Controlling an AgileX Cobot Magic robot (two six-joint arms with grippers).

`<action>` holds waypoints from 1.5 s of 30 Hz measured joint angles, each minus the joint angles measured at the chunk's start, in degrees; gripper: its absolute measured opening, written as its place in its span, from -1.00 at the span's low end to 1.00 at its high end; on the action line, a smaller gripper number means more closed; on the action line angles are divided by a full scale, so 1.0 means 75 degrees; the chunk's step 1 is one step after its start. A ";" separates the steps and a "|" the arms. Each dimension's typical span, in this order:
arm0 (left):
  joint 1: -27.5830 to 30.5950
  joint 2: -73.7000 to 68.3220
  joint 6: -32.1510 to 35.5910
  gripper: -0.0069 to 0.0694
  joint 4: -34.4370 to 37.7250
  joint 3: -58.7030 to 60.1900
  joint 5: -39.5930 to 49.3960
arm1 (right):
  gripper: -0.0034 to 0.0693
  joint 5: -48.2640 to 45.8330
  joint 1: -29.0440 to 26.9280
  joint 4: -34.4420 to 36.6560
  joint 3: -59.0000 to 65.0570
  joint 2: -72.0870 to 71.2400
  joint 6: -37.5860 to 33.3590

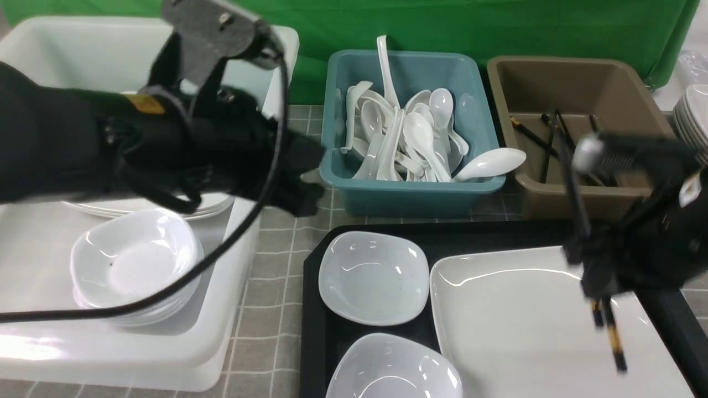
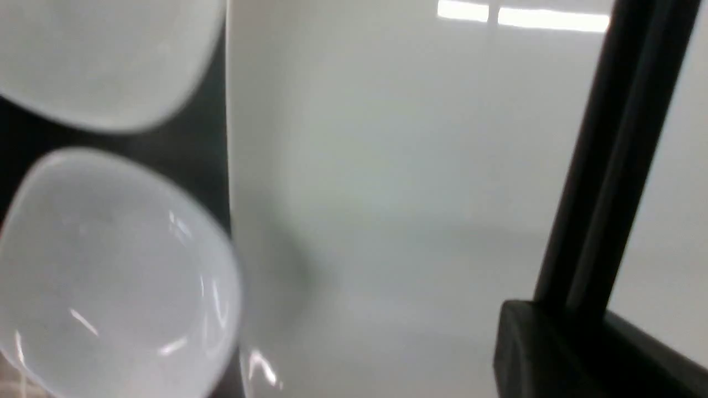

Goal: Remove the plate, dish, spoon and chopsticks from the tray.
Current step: Use the right arm to put the chopsticks into the small storage box on the right

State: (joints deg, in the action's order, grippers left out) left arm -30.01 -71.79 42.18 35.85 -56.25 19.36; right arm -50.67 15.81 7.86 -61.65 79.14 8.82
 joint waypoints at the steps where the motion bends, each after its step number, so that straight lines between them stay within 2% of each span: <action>1: -0.0118 -0.0036 0.0073 -0.82 0.0153 -0.0042 -0.0258 | -0.68 -0.0033 -0.0208 0.0000 -0.0347 0.0047 -0.0063; 4: -0.0389 -0.0332 0.0114 -0.82 0.0422 -0.0402 -0.0500 | -0.68 -0.0165 -0.0695 0.0028 -0.1033 0.0266 -0.0210; 5: -0.0513 -0.0619 0.0114 -0.82 0.0451 -0.0788 -0.0418 | -0.68 -0.0335 -0.1081 0.0209 -0.1642 0.0574 -0.0458; 9: -0.0603 -0.1473 0.0070 -0.82 0.0482 -0.1845 0.0052 | -0.68 -0.0641 -0.1744 0.0673 -0.3003 0.1537 -0.0892; 12: -0.0603 -0.2146 0.0023 -0.82 0.0474 -0.2491 -0.0001 | -0.68 -0.0641 -0.2022 0.0908 -0.4051 0.2379 -0.1040; 20: -0.0603 -0.3040 0.0030 -0.82 0.0376 -0.3100 -0.0481 | -0.68 0.0234 -0.2166 0.1054 -0.5911 0.4207 -0.1110; 25: -0.0603 -0.3177 -0.0004 -0.82 0.0130 -0.3110 -0.0210 | -0.68 0.0988 -0.2166 0.1062 -0.6072 0.4829 -0.1110; 27: -0.0603 -0.3177 -0.0111 -0.82 -0.0109 -0.3117 0.0033 | -0.60 0.1224 -0.2166 0.1054 -0.6072 0.5028 -0.1093; 29: -0.0603 -0.3177 -0.0476 -0.82 -0.0490 -0.3116 0.0371 | -0.40 0.1303 -0.2166 0.1054 -0.6072 0.5119 -0.0971; 30: -0.0603 -0.3177 -0.0527 -0.82 -0.0490 -0.3116 0.0407 | -0.37 0.1303 -0.2166 0.1054 -0.6072 0.5120 -0.0928; 32: -0.0603 -0.3177 -0.1384 -0.82 -0.1138 -0.3116 0.0971 | -0.02 0.1123 -0.2166 0.1054 -0.6072 0.5135 -0.0843; 33: -0.0603 -0.3177 -0.1669 -0.82 -0.1353 -0.3116 0.1224 | 0.06 0.1015 -0.2171 0.1054 -0.6089 0.5127 -0.0835; 36: -0.0603 -0.3177 -0.2071 -0.82 -0.1745 -0.3116 0.1733 | 0.15 0.0240 -0.2180 0.1048 -0.6185 0.5092 -0.0862; 38: -0.0603 -0.3177 -0.2384 -0.82 -0.2085 -0.3116 0.2621 | -0.03 -0.0828 -0.2180 0.1031 -0.6267 0.4874 -0.1322; 41: -0.0603 -0.3177 -0.2519 -0.82 -0.2348 -0.3116 0.3799 | -0.55 -0.2012 -0.2160 0.1026 -0.6191 0.4240 -0.1880; 43: -0.0608 -0.3177 -0.2623 -0.82 -0.2363 -0.3119 0.4487 | -0.75 -0.2132 -0.2125 0.1019 -0.5818 0.3554 -0.2083; 45: -0.0608 -0.3177 -0.2738 -0.82 -0.2379 -0.3119 0.5077 | -0.81 -0.2132 -0.2016 0.1019 -0.5224 0.2627 -0.2256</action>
State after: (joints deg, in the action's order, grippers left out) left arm -34.56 -95.62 21.65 18.01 -79.65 57.44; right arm -66.67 0.69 15.50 -100.83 98.84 -8.10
